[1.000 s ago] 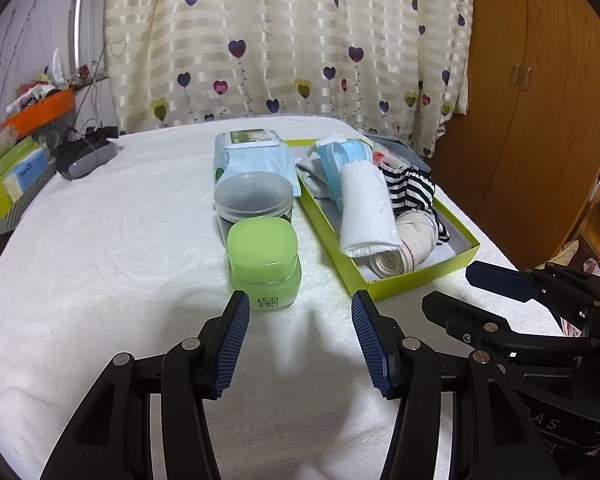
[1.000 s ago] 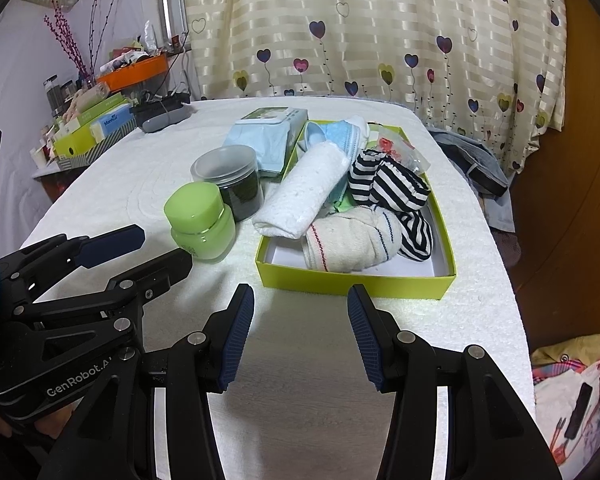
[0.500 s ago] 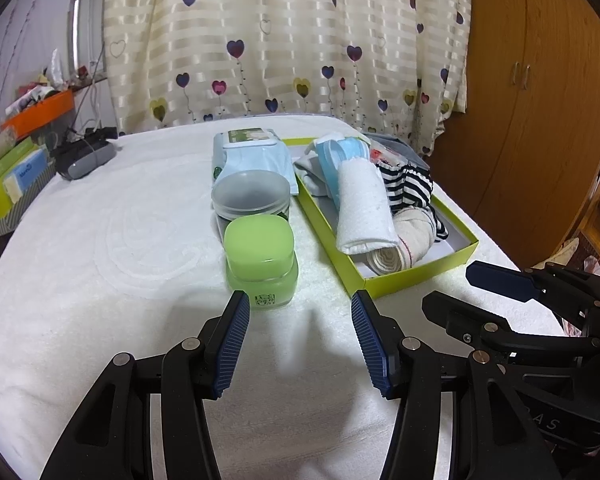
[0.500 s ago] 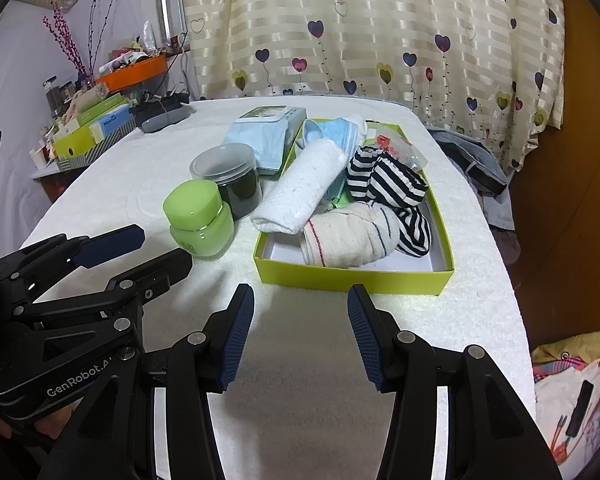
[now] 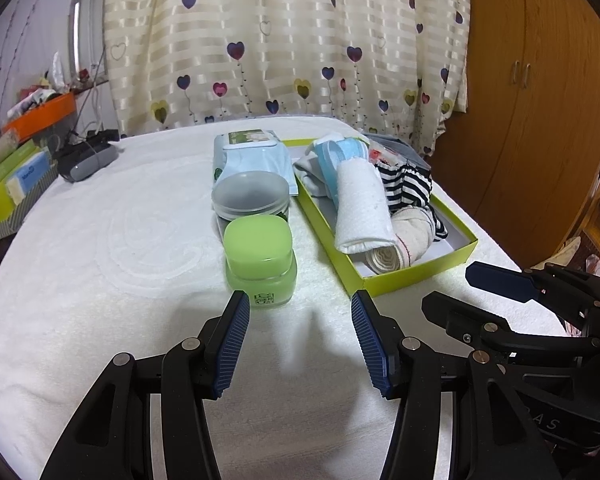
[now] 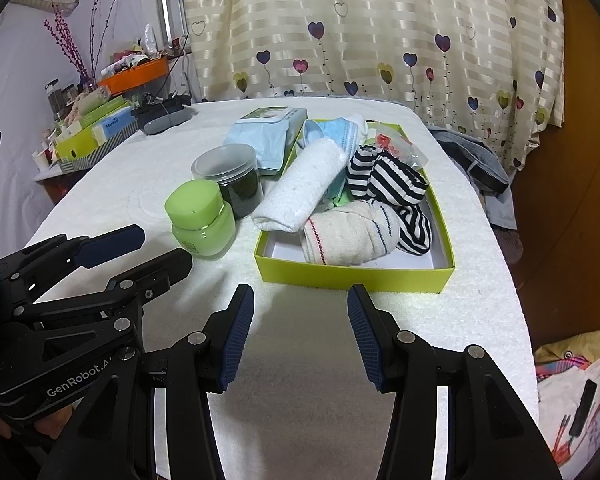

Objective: Organize soft objects

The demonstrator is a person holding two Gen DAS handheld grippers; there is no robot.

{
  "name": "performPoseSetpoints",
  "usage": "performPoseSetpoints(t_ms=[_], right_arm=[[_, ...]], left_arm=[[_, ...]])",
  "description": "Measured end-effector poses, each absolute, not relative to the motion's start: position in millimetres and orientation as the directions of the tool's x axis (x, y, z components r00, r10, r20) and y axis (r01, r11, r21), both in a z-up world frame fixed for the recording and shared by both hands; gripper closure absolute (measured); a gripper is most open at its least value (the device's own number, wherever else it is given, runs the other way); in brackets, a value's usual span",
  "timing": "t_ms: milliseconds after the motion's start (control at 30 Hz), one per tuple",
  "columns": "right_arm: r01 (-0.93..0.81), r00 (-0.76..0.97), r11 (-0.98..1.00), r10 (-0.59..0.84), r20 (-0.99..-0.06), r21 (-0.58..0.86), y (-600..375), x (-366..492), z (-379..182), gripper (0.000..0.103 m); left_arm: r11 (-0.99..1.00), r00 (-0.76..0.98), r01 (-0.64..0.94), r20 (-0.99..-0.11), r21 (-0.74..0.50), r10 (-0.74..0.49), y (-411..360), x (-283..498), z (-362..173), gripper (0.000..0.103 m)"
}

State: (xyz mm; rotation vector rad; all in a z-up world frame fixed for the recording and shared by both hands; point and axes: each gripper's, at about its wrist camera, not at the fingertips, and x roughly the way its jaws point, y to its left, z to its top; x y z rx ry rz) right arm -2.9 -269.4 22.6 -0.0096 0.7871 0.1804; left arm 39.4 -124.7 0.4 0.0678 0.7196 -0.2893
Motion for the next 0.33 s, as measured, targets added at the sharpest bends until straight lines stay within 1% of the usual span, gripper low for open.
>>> performPoseSetpoints(t_ms=[333], right_arm=[[-0.163, 0.692, 0.985, 0.16, -0.704, 0.064, -269.7, -6.1, 24.6, 0.053]], left_arm=[[0.957, 0.718, 0.287, -0.654, -0.037, -0.24, -122.1, 38.9, -2.3, 0.052]])
